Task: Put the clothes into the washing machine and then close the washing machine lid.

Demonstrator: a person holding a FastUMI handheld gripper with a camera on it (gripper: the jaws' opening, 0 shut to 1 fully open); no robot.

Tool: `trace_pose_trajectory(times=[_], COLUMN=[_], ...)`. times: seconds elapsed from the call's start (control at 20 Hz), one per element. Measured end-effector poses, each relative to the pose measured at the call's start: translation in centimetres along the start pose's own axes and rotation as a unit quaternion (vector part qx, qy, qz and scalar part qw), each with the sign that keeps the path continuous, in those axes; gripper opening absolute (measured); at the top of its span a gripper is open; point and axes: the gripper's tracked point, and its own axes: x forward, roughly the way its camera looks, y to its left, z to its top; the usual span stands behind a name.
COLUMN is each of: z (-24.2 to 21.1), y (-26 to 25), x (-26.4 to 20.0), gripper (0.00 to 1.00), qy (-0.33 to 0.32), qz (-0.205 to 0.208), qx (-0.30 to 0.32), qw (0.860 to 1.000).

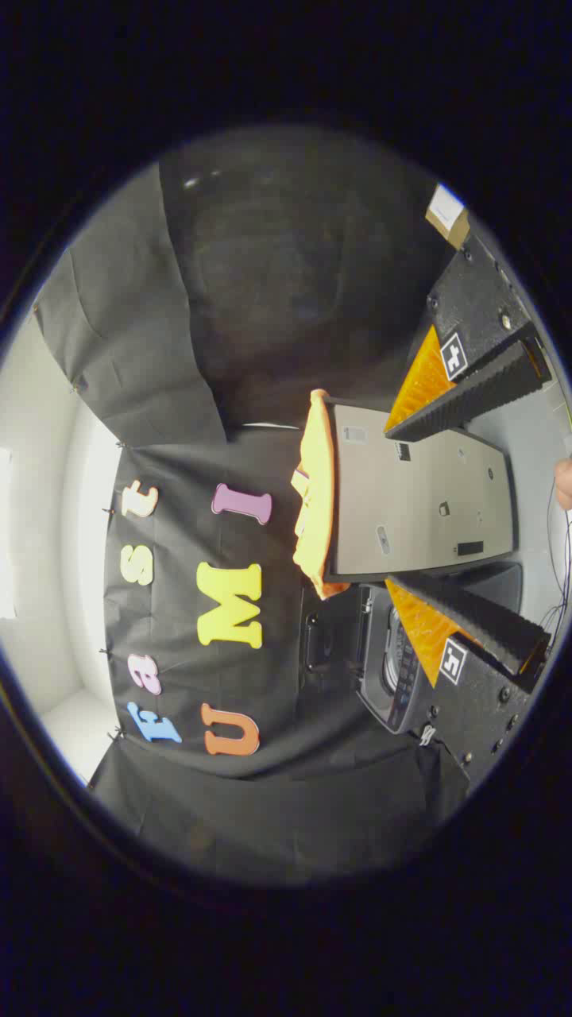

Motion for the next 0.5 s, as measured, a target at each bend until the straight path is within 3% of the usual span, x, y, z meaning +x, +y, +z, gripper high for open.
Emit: trace_pose_trajectory(times=[0.5], z=[0.15], y=[0.29], x=[0.09], gripper=[1.0], qy=[0.007], qz=[0.003], qx=[-0.007], qw=[1.0])
